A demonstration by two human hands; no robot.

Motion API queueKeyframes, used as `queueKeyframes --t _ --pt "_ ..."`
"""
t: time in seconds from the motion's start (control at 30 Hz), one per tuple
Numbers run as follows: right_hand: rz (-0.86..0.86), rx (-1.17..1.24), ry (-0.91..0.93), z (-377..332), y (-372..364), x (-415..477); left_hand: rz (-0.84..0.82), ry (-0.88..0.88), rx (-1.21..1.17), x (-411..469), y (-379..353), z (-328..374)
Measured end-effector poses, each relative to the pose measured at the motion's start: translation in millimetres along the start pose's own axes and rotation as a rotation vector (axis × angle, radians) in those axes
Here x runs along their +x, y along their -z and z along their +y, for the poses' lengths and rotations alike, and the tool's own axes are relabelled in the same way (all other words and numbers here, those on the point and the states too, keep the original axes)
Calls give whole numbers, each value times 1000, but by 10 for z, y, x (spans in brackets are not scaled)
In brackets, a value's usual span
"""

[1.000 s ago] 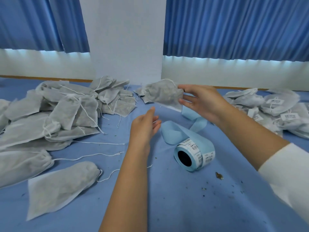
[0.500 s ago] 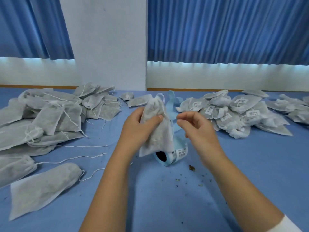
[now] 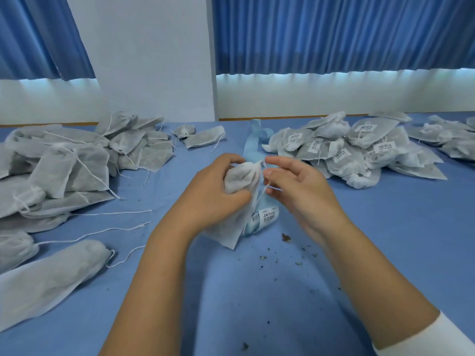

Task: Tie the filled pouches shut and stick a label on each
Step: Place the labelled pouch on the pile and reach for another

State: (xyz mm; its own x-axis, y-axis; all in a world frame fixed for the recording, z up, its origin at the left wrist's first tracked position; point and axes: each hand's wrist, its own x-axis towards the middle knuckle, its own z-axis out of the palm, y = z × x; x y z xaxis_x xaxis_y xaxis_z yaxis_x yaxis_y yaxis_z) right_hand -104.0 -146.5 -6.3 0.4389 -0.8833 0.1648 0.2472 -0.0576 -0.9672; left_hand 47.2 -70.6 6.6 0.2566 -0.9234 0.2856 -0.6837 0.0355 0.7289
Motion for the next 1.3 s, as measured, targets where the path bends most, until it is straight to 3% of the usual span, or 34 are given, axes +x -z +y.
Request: queueKeyframes --t 0.13,0.23,0.3,0.53,0.83,0.93,1.1,1.2,1.3 --pt "-52 189 -43 -62 51 15 -51 -28 72 -48 117 -21" --pt "-132 95 -25 -79 78 -11 -97 36 31 -54 118 -34" --pt "-168 75 -12 -71 67 -29 -107 39 -124 -51 57 9" --pt "-12 89 54 -134 176 7 -161 76 -395 -44 35 59" --pt "-147 104 88 -189 137 -58 -254 -22 -417 -81 -88 180" --pt "-97 130 108 -194 153 -48 -260 -32 -475 -80 -66 165" --pt "82 -233 294 -100 139 -14 -136 82 -705 -24 0 88" --pt "41 -491 365 29 5 -72 -38 119 -842 -1 25 73" --pt "-112 -823 490 83 -45 -135 44 107 -725 3 50 37"
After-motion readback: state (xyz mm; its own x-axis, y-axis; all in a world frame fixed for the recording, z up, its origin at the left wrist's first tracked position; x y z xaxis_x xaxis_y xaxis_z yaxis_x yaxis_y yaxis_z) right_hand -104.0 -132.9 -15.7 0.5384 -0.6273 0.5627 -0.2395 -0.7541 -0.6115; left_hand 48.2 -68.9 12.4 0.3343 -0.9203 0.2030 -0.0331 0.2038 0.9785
